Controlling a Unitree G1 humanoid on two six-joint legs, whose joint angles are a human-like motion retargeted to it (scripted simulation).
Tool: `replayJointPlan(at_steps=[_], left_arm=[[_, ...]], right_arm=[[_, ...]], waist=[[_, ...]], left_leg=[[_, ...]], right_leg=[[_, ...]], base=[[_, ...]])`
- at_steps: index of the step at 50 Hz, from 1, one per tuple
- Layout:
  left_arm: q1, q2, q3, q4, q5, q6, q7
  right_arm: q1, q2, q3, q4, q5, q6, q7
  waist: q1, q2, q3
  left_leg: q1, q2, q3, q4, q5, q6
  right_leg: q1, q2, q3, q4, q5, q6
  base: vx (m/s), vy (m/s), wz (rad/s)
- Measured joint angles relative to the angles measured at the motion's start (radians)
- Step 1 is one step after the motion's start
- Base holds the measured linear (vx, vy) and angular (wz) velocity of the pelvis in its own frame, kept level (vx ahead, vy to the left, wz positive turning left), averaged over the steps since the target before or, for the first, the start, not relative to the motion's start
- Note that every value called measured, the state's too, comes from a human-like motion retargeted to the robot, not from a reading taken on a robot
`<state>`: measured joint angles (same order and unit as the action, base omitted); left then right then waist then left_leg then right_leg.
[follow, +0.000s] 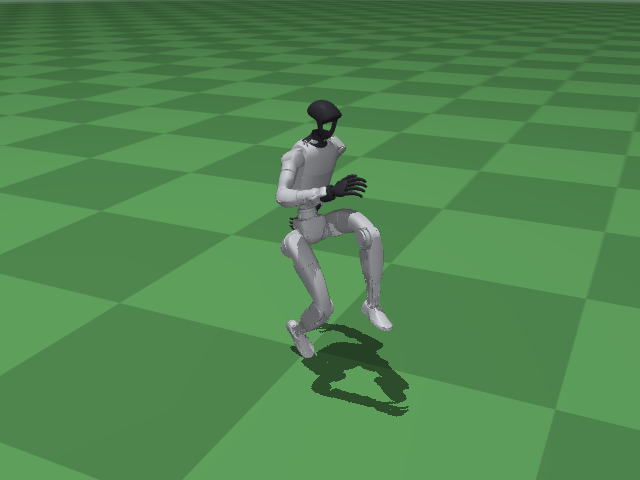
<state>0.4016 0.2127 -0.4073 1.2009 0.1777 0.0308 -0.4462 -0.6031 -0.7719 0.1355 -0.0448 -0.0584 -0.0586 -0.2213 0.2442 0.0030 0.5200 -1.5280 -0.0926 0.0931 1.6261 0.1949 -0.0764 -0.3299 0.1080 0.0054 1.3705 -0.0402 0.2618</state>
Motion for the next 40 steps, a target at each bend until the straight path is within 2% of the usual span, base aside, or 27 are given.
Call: replayJointPlan(at_steps=[3, 5, 7, 10, 12, 15, 20, 22, 25, 28, 30, 33, 35, 40], left_arm=[[-0.098, -0.004, 0.074, -0.062, -0.032, -0.004, -0.010], [-0.142, 0.008, 0.107, -0.098, -0.056, -0.016, 0.009], [-0.199, 0.026, 0.125, -0.128, -0.075, -0.034, 0.047], [-0.297, 0.054, 0.135, -0.173, -0.092, -0.078, 0.116], [-0.355, 0.072, 0.133, -0.198, -0.102, -0.109, 0.159], [-0.422, 0.116, 0.122, -0.224, -0.109, -0.153, 0.209], [-0.490, 0.250, 0.110, -0.204, -0.108, -0.195, 0.262], [-0.507, 0.323, 0.094, -0.191, -0.102, -0.208, 0.281], [-0.547, 0.444, 0.035, -0.166, -0.079, -0.232, 0.300], [-0.586, 0.549, -0.093, -0.148, -0.001, -0.264, 0.285], [-0.580, 0.598, -0.199, -0.165, 0.062, -0.296, 0.262], [-0.466, 0.622, -0.394, -0.244, 0.122, -0.348, 0.217], [-0.379, 0.614, -0.500, -0.310, 0.141, -0.376, 0.200], [-0.277, 0.486, -0.633, -0.379, 0.194, -0.387, 0.215]], right_arm=[[0.188, 0.054, 0.001, 0.070, 0.008, 0.014, 0.177], [0.327, 0.101, 0.014, 0.162, 0.018, 0.024, 0.283], [0.435, 0.151, 0.035, 0.292, 0.025, 0.034, 0.365], [0.531, 0.220, 0.073, 0.518, 0.022, 0.037, 0.446], [0.552, 0.251, 0.112, 0.656, -0.004, 0.023, 0.472], [0.558, 0.268, 0.176, 0.784, -0.046, 0.000, 0.495], [0.521, 0.219, 0.280, 0.816, -0.081, -0.043, 0.486], [0.505, 0.174, 0.323, 0.780, -0.079, -0.067, 0.468], [0.469, 0.070, 0.402, 0.670, -0.054, -0.118, 0.422], [0.435, -0.076, 0.491, 0.474, -0.003, -0.177, 0.357], [0.441, -0.166, 0.530, 0.333, 0.026, -0.210, 0.310], [0.557, -0.228, 0.582, 0.204, 0.040, -0.243, 0.234], [0.643, -0.230, 0.598, 0.187, 0.023, -0.251, 0.176], [0.758, -0.086, 0.573, 0.445, -0.076, -0.217, 0.040]], waist=[[-0.048, -0.043, -0.067], [-0.078, -0.044, -0.123], [-0.115, -0.038, -0.159], [-0.178, -0.022, -0.190], [-0.226, -0.005, -0.198], [-0.288, 0.039, -0.208], [-0.341, 0.101, -0.195], [-0.349, 0.115, -0.165], [-0.355, 0.125, -0.102], [-0.351, 0.127, -0.035], [-0.340, 0.124, -0.020], [-0.318, 0.075, 0.000], [-0.311, 0.041, 0.000], [-0.300, -0.012, 0.000]], left_leg=[[0.322, -0.056, -0.042, -0.131, -0.029, -0.010], [0.510, -0.088, -0.067, -0.228, -0.100, 0.011], [0.648, -0.118, -0.070, -0.324, -0.216, 0.052], [0.778, -0.169, -0.066, -0.452, -0.378, 0.098], [0.822, -0.203, -0.074, -0.514, -0.388, 0.080], [0.837, -0.208, -0.078, -0.527, -0.430, 0.070], [0.730, -0.154, -0.045, -0.406, -0.611, 0.119], [0.639, -0.134, -0.031, -0.322, -0.683, 0.138], [0.441, -0.094, 0.007, -0.156, -0.742, 0.165], [0.176, -0.027, 0.054, 0.055, -0.768, 0.218], [-0.008, 0.030, 0.079, 0.185, -0.770, 0.261], [-0.042, 0.118, 0.117, 0.328, -0.827, 0.319], [-0.042, 0.160, 0.130, 0.402, -0.869, 0.337], [-0.042, 0.223, 0.139, 0.506, -0.943, 0.338]], right_leg=[[-0.101, 0.029, -0.003, 0.048, 0.069, 0.000], [-0.143, 0.044, -0.011, 0.093, 0.063, 0.000], [-0.174, 0.031, -0.013, 0.145, 0.027, 0.000], [-0.213, -0.009, 0.005, 0.187, -0.029, 0.000], [-0.231, -0.031, 0.039, 0.162, -0.056, 0.000], [-0.270, -0.035, 0.090, 0.091, -0.097, 0.000], [-0.415, -0.061, 0.120, 0.069, -0.230, 0.000], [-0.512, -0.071, 0.107, 0.136, -0.265, 0.000], [-0.714, -0.076, 0.080, 0.301, -0.277, 0.000], [-0.975, -0.048, 0.061, 0.503, -0.271, -0.002], [-1.157, -0.018, 0.050, 0.624, -0.280, -0.011], [-1.222, 0.035, 0.045, 0.767, -0.346, -0.047], [-1.234, 0.064, 0.044, 0.833, -0.402, -0.069], [-1.240, 0.093, 0.034, 0.902, -0.532, -0.135]], base=[[0.24, -0.04, 0.57], [0.31, 0.06, 0.47], [0.32, 0.10, 0.64], [0.30, 0.11, 0.86], [0.25, 0.11, 0.92], [0.17, 0.12, 0.67], [-0.02, 0.19, -0.13], [-0.17, 0.19, -0.68], [-0.23, 0.15, -0.81], [-0.27, 0.12, -0.88], [-0.25, 0.08, -0.92], [-0.19, 0.01, -0.91], [-0.15, -0.04, -0.53], [-0.14, -0.05, -0.22]])
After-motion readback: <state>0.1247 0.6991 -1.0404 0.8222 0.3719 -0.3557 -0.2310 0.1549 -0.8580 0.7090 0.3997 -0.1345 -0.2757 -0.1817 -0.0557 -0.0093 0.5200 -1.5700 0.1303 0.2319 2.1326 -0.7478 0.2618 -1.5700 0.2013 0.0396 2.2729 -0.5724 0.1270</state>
